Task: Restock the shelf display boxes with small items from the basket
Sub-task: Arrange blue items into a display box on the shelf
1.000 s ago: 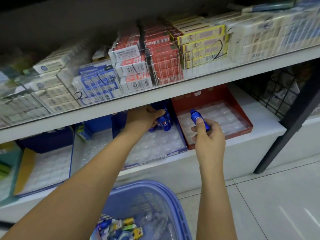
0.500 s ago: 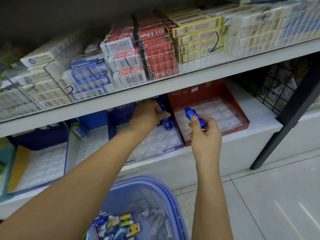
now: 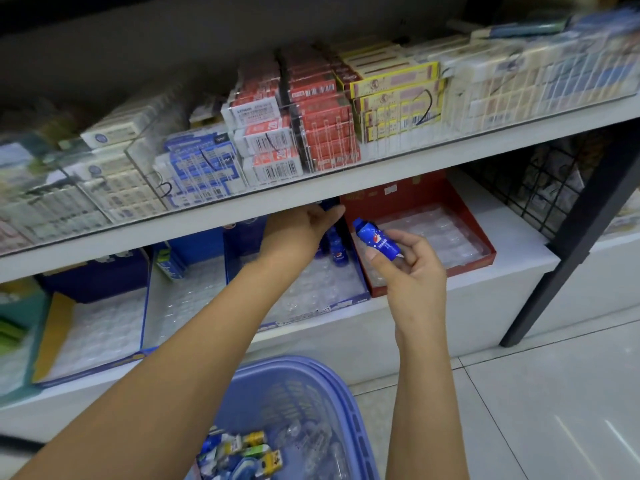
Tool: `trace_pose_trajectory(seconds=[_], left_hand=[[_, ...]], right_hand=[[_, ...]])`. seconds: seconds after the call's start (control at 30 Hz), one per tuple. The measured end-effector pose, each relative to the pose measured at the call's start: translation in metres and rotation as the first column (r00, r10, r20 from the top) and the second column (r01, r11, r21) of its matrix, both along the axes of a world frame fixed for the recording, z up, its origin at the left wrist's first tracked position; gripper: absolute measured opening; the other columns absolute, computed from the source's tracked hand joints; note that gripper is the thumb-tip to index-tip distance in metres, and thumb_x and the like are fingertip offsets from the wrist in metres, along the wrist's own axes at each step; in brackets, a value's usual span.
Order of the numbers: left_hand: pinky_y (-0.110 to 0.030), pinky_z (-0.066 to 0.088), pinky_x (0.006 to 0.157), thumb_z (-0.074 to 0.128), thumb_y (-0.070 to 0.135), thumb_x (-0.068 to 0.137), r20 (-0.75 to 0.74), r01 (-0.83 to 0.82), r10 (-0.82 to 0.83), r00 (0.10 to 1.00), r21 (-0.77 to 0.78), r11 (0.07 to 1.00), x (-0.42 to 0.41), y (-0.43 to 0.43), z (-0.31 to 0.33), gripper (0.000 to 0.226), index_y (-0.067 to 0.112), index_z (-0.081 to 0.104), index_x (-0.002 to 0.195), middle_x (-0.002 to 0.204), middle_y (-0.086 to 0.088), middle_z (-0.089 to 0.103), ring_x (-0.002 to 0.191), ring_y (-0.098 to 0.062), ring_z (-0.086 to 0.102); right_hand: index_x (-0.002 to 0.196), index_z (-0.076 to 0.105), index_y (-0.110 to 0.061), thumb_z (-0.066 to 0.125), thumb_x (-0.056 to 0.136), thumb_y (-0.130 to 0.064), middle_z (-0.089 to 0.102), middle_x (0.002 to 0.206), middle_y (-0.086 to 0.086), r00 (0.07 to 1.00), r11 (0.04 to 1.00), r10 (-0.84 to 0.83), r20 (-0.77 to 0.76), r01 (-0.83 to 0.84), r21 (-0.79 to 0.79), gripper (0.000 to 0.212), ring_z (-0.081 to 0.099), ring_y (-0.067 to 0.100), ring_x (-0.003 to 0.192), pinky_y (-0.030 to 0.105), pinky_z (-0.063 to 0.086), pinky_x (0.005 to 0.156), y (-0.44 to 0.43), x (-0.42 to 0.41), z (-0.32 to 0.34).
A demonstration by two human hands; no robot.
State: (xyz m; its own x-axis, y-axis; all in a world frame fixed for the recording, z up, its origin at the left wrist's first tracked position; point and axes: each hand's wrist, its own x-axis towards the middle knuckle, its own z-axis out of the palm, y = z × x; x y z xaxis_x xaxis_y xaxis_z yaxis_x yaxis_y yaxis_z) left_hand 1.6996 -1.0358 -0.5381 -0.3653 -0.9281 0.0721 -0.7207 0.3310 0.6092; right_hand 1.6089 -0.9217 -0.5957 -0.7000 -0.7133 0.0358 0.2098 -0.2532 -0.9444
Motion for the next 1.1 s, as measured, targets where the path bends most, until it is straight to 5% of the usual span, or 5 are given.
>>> trace_pose_trajectory(seconds=[0.1, 0.23, 0.37, 0.6, 1.1], left_hand=[[-0.018, 0.054, 0.057, 0.062, 0.038, 0.087, -0.405, 0.170, -0.041, 0.913, 0.288, 0.943, 0.010, 0.016, 0.006, 0.019, 0.020, 0.069, 0.087, 0.081, -0.001, 0.072, 0.064, -0.005, 0.068], [-0.014, 0.054, 0.064, 0.069, 0.016, 0.083, -0.551, 0.222, 0.042, 0.833, 0.404, 0.887, 0.023, 0.016, 0.007, 0.009, 0.015, 0.072, 0.092, 0.082, -0.004, 0.074, 0.071, -0.008, 0.069], [-0.015, 0.057, 0.067, 0.072, 0.012, 0.080, -0.471, 0.089, 0.097, 0.877, 0.357, 0.930, 0.032, 0.001, 0.003, 0.011, 0.011, 0.071, 0.091, 0.081, -0.005, 0.071, 0.064, -0.005, 0.066], [-0.001, 0.044, 0.063, 0.072, 0.017, 0.081, -0.103, 0.070, -0.068, 0.992, 0.009, 0.998, 0.037, -0.014, -0.024, 0.024, 0.012, 0.071, 0.105, 0.092, 0.000, 0.069, 0.075, -0.005, 0.061], [-0.020, 0.048, 0.081, 0.073, 0.019, 0.081, 0.002, 0.153, -0.154, 0.988, 0.064, 0.986, 0.036, -0.033, -0.031, 0.031, 0.013, 0.069, 0.112, 0.108, -0.005, 0.069, 0.086, -0.010, 0.062]], right_hand=[[0.096, 0.063, -0.024, 0.075, 0.075, -0.005, 0.070, 0.095, -0.003, 0.999, 0.999, 0.046, -0.027, -0.047, -0.025, 0.031, 0.068, 0.008, 0.084, 0.018, 0.053, 0.073, -0.004, 0.008, 0.001], [0.097, 0.062, -0.022, 0.074, 0.075, -0.002, 0.069, 0.095, 0.001, 0.995, 0.996, 0.078, -0.058, -0.080, -0.025, 0.032, 0.068, 0.012, 0.087, 0.022, 0.055, 0.079, -0.010, 0.015, 0.002], [0.112, 0.058, -0.015, 0.069, 0.080, -0.007, 0.067, 0.105, 0.002, 0.919, 0.967, 0.078, -0.385, 0.025, 0.255, 0.035, 0.063, 0.010, 0.090, 0.022, 0.051, 0.079, -0.017, 0.026, 0.000], [0.108, 0.058, -0.003, 0.043, 0.087, -0.001, 0.052, 0.120, 0.013, 0.434, 0.730, 0.590, -0.681, 0.073, 0.680, 0.026, 0.046, 0.029, 0.112, 0.032, 0.038, 0.088, -0.020, 0.058, -0.005], [0.121, 0.058, -0.004, 0.047, 0.094, -0.020, 0.051, 0.127, 0.013, 0.430, 0.715, 0.619, -0.657, 0.036, 0.698, 0.033, 0.048, 0.028, 0.116, 0.033, 0.041, 0.092, -0.023, 0.047, -0.003]])
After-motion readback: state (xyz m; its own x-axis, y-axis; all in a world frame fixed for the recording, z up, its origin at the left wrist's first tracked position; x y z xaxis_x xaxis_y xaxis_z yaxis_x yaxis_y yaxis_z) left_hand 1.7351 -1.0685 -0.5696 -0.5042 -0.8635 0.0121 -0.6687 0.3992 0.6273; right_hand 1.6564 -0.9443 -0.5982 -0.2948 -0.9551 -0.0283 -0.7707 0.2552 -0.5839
